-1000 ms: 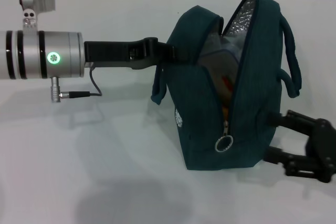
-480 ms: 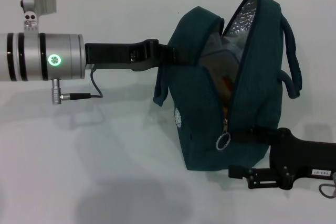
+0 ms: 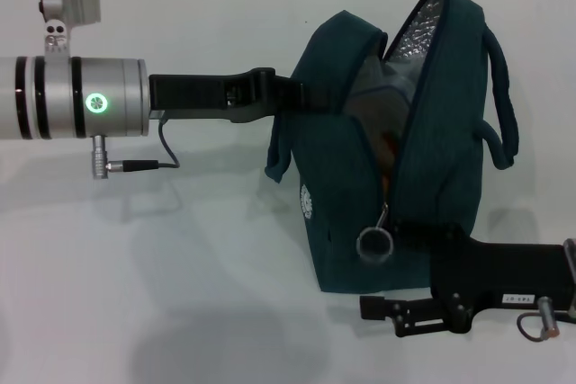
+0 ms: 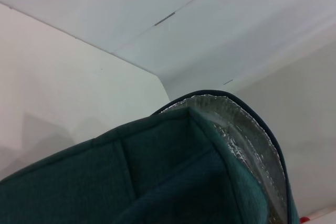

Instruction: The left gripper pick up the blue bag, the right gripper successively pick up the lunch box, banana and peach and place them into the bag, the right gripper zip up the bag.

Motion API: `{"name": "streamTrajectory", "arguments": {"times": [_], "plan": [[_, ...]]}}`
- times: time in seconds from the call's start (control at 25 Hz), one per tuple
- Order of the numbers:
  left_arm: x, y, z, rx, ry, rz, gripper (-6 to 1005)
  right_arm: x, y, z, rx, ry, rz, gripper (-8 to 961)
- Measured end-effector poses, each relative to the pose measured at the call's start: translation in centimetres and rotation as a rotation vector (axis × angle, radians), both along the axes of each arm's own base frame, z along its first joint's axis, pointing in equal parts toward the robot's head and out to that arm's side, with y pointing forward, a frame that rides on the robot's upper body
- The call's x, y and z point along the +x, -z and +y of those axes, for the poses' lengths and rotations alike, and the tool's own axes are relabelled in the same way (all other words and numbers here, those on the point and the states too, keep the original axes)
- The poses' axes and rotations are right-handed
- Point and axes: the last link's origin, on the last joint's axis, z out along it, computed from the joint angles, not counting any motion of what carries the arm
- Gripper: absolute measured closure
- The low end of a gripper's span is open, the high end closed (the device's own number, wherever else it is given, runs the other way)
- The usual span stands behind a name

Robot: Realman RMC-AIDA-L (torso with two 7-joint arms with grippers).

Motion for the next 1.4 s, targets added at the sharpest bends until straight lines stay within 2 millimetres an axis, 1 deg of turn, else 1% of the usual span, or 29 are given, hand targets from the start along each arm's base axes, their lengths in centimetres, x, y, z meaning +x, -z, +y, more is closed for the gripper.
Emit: {"name": "streamTrajectory", "arguments": {"times": [0.52, 0.8, 0.92, 1.12, 1.4], "plan": [[-0.1, 0.0, 0.0, 0.003, 0.001, 0.001, 966, 1.2, -0.4, -0.5, 0.024, 0.069, 0.013, 170], [-0.1, 0.0, -0.1, 0.003, 0.0, 0.001, 966, 1.8, -0.5, -0.4, 0.045, 0.103, -0.002, 185], [-0.1, 0.0, -0.1, 0.002, 0.002, 0.001, 966, 1.9, -0.4, -0.3, 0.048, 0.106, -0.007, 423], [-0.2, -0.1, -0.1, 0.003, 0.003, 0.002, 965, 1.9, -0.4, -0.3, 0.052, 0.109, -0.011, 659], [-0.2, -0.1, -0.1, 0.004, 0.007, 0.003, 965, 2.0, -0.4, -0.1, 0.062, 0.118, -0.011, 803]]}}
